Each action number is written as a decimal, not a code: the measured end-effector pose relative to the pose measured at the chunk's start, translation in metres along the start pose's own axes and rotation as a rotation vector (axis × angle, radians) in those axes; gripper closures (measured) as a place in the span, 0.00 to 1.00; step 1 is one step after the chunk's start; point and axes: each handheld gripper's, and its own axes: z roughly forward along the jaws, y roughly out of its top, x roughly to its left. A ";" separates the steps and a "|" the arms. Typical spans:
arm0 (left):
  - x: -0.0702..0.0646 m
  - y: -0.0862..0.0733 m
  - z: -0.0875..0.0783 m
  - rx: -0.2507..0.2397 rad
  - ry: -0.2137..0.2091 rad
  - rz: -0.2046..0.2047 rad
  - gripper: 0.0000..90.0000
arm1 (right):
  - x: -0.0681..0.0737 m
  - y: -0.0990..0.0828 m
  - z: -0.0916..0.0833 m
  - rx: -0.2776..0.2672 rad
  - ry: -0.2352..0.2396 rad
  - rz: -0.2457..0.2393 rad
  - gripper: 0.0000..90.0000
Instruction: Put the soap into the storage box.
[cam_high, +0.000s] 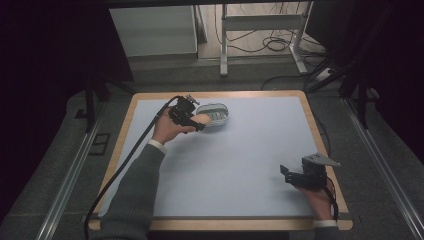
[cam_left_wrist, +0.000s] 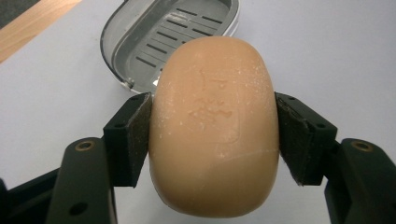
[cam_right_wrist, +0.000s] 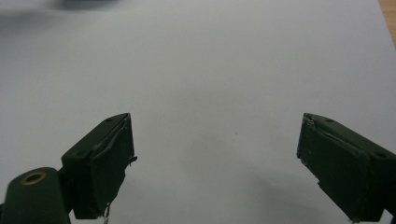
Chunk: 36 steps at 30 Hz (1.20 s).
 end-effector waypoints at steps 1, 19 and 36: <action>0.001 0.001 0.000 0.006 0.000 0.006 0.37 | 0.000 0.000 0.000 -0.001 -0.002 0.002 0.12; 0.000 0.020 0.012 0.004 -0.010 0.024 0.37 | -0.001 0.000 0.000 0.002 -0.003 0.001 0.12; 0.006 0.044 0.030 0.024 -0.004 0.037 0.37 | -0.002 0.000 0.001 0.005 -0.006 -0.004 0.12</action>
